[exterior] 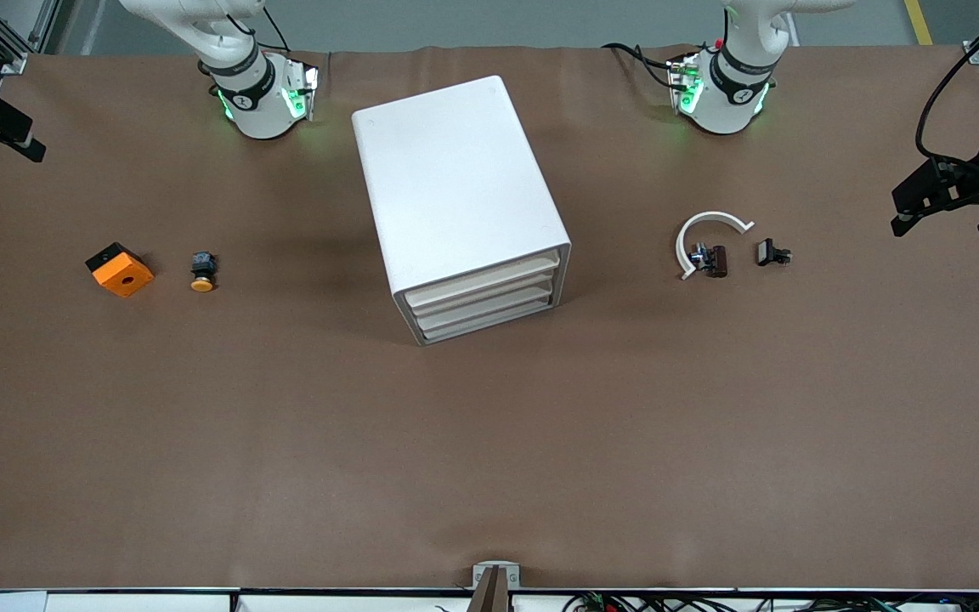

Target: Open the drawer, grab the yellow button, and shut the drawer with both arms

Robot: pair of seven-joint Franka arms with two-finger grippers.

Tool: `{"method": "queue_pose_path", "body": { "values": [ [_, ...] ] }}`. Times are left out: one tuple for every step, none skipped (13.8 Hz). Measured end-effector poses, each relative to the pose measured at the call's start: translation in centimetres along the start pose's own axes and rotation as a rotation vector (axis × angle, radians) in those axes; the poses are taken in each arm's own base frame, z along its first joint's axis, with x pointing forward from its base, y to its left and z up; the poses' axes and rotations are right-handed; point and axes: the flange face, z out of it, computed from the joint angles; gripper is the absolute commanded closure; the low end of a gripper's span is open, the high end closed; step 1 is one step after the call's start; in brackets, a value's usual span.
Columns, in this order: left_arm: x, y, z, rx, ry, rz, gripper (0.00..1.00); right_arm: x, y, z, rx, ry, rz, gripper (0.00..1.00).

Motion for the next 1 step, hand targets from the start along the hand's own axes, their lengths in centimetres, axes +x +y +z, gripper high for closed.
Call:
{"method": "queue_pose_path", "body": {
  "values": [
    [0.0,0.0,-0.01,0.0,0.0,0.0,0.0,-0.04,0.08,0.03,-0.002,-0.004,0.005,0.0]
  ]
}}
